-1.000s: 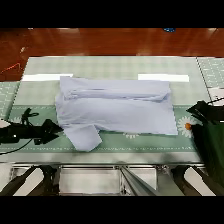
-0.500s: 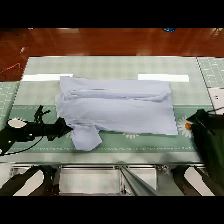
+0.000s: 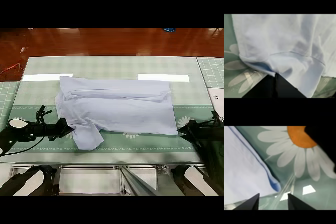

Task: Fold the shirts.

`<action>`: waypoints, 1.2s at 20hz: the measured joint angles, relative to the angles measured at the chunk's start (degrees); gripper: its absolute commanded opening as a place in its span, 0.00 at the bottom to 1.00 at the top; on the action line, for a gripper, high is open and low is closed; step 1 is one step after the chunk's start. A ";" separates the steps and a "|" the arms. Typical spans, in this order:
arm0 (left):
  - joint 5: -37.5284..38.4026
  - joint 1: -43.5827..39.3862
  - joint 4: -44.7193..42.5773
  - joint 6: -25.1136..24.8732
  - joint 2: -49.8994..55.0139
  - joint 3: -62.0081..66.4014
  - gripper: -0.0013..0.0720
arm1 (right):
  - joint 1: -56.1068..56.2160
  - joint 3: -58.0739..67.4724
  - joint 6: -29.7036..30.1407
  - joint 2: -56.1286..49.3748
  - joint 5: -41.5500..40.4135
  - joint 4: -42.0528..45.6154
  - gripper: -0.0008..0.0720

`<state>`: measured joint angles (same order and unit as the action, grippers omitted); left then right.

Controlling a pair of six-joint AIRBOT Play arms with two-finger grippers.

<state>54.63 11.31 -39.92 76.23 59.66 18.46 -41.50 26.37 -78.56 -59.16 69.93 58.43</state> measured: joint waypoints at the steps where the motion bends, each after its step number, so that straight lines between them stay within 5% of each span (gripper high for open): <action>1: 0.00 0.00 0.02 -0.11 0.00 -0.02 0.05 | 0.39 -0.15 0.52 -1.16 -0.52 -0.87 0.57; 4: 0.00 0.00 0.07 -0.13 0.00 -0.02 0.05 | 3.89 -0.26 1.49 -5.25 -2.19 -4.63 0.56; 7: 0.39 0.35 0.04 -0.15 0.00 0.44 0.05 | 8.72 1.18 2.56 -9.05 -7.41 -7.91 0.04; 18: 6.43 7.37 -0.15 -2.97 1.88 19.78 0.05 | 14.67 13.68 8.41 -9.68 -4.72 -12.24 0.04; 24: 4.28 2.78 -0.13 -2.82 15.43 36.85 0.05 | 19.69 26.77 7.54 -16.70 -7.82 -14.62 0.04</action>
<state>58.92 14.09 -40.05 73.41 75.09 55.31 -21.80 53.15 -71.02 -75.85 62.11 43.81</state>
